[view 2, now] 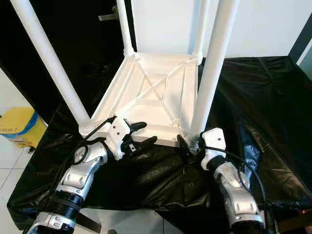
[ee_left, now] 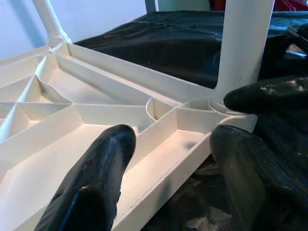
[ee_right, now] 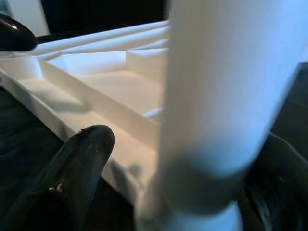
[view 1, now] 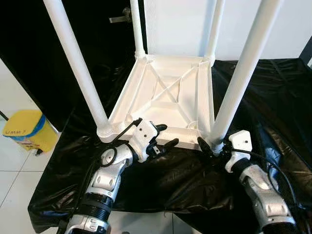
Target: Building children table
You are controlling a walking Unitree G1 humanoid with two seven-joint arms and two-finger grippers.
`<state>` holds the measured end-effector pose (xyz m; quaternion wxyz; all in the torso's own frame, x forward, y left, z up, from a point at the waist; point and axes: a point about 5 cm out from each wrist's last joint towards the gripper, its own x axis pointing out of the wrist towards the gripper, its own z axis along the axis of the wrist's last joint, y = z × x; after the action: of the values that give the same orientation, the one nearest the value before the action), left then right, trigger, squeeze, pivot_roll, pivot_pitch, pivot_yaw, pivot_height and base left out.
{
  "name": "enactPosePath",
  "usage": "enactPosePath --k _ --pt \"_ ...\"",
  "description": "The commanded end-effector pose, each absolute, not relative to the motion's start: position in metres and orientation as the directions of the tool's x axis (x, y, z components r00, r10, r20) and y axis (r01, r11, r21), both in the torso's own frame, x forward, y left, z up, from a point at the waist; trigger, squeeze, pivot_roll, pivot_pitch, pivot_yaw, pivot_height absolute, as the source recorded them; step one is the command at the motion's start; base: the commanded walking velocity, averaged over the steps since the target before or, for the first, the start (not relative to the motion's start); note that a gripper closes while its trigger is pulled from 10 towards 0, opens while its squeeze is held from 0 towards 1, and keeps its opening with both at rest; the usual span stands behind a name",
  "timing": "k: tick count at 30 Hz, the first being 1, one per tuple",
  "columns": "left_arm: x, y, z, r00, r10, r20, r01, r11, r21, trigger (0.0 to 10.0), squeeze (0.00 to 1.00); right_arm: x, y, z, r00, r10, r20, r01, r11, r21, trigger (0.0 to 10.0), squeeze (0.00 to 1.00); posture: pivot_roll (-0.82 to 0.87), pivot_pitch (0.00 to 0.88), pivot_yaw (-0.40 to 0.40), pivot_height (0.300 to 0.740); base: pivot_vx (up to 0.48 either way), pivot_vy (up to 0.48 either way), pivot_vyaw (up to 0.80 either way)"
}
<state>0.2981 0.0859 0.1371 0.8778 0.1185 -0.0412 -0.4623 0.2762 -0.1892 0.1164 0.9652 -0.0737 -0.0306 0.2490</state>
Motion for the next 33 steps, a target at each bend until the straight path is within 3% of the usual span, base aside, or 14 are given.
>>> enactPosePath --k 1,8,12,15,16,18,19,29,33 --pt "0.298 0.089 0.137 0.602 -0.798 -0.025 0.778 0.579 0.242 10.0 0.00 0.284 -0.190 0.118 0.846 0.533 0.012 -0.524 0.837 -0.159 10.0 0.00 -0.16 0.000 0.070 0.740 0.000 0.000 0.00" --pt "0.294 0.086 0.137 0.550 -0.835 -0.028 0.817 0.530 0.228 10.0 0.00 0.298 -0.191 0.120 0.798 0.601 -0.044 -0.597 0.779 -0.193 10.0 0.00 -0.15 0.000 0.075 0.740 0.000 0.000 0.00" --pt "0.295 0.083 0.139 0.530 -0.847 -0.041 0.829 0.507 0.236 10.0 0.00 0.314 -0.179 0.117 0.697 0.705 -0.129 -0.715 0.669 -0.202 10.0 0.00 -0.13 0.000 0.076 0.740 0.000 0.000 0.00" --pt "0.295 0.083 0.141 0.528 -0.849 -0.039 0.829 0.504 0.242 10.0 0.00 0.321 -0.175 0.118 0.682 0.718 -0.138 -0.728 0.650 -0.215 10.0 0.00 -0.12 0.000 0.074 0.740 0.000 0.000 0.00" --pt "0.296 0.084 0.141 0.531 -0.847 -0.037 0.826 0.507 0.246 10.0 0.00 0.324 -0.174 0.119 0.682 0.718 -0.138 -0.728 0.649 -0.220 3.7 0.00 -0.12 0.000 0.068 0.740 0.000 0.000 0.00" --pt "0.296 0.084 0.142 0.533 -0.845 -0.037 0.824 0.509 0.249 10.0 0.00 0.326 -0.174 0.120 0.681 0.719 -0.137 -0.729 0.648 -0.221 3.7 0.00 -0.11 0.000 0.066 0.740 0.000 0.000 0.00" --pt "0.296 0.085 0.143 0.540 -0.841 -0.035 0.819 0.515 0.253 10.0 0.00 0.327 -0.175 0.120 0.681 0.719 -0.139 -0.729 0.648 -0.221 0.0 0.00 -0.11 0.000 0.061 0.740 0.000 0.000 0.00" --pt "0.293 0.089 0.142 0.562 -0.827 -0.025 0.805 0.539 0.248 10.0 0.00 0.322 -0.189 0.110 0.707 0.689 -0.160 -0.707 0.680 -0.196 0.0 0.00 -0.09 0.000 0.044 0.740 0.000 0.000 0.00" --pt "0.291 0.089 0.140 0.567 -0.824 -0.025 0.803 0.545 0.242 10.0 0.00 0.318 -0.191 0.106 0.765 0.634 -0.114 -0.643 0.742 -0.189 0.0 0.00 -0.10 0.000 0.046 0.740 0.000 0.000 0.00"
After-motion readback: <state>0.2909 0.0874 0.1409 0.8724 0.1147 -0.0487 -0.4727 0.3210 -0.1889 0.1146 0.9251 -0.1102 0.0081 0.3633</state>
